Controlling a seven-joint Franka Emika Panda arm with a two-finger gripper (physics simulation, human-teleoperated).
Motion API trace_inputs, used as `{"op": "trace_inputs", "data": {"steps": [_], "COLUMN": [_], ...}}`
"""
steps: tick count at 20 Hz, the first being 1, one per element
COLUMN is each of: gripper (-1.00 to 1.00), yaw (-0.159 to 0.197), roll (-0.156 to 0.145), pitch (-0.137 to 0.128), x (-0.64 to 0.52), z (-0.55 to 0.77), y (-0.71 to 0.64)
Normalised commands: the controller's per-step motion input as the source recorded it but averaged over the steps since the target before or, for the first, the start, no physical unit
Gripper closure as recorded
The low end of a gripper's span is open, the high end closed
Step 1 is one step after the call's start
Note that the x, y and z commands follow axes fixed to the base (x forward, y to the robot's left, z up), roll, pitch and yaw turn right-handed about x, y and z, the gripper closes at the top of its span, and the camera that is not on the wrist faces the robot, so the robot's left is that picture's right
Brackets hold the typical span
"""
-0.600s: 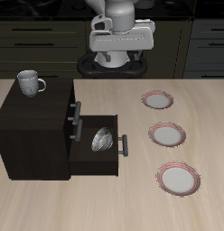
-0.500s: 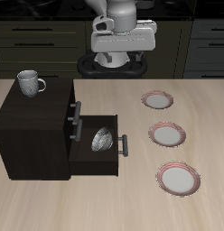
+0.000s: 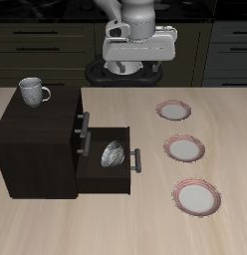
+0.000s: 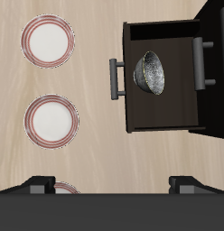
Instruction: Open the top drawer
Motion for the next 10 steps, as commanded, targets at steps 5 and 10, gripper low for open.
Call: {"op": "trace_inputs", "data": {"steps": [5, 10], "gripper": [-1.0, -1.0], "yaw": [0.023, 0.017], "roll": [-0.044, -0.06], "pitch": [-0.005, 0.006], "x": [0.23, 0.28], "z": [-0.04, -0.02], "y": [0.06, -0.06]}}
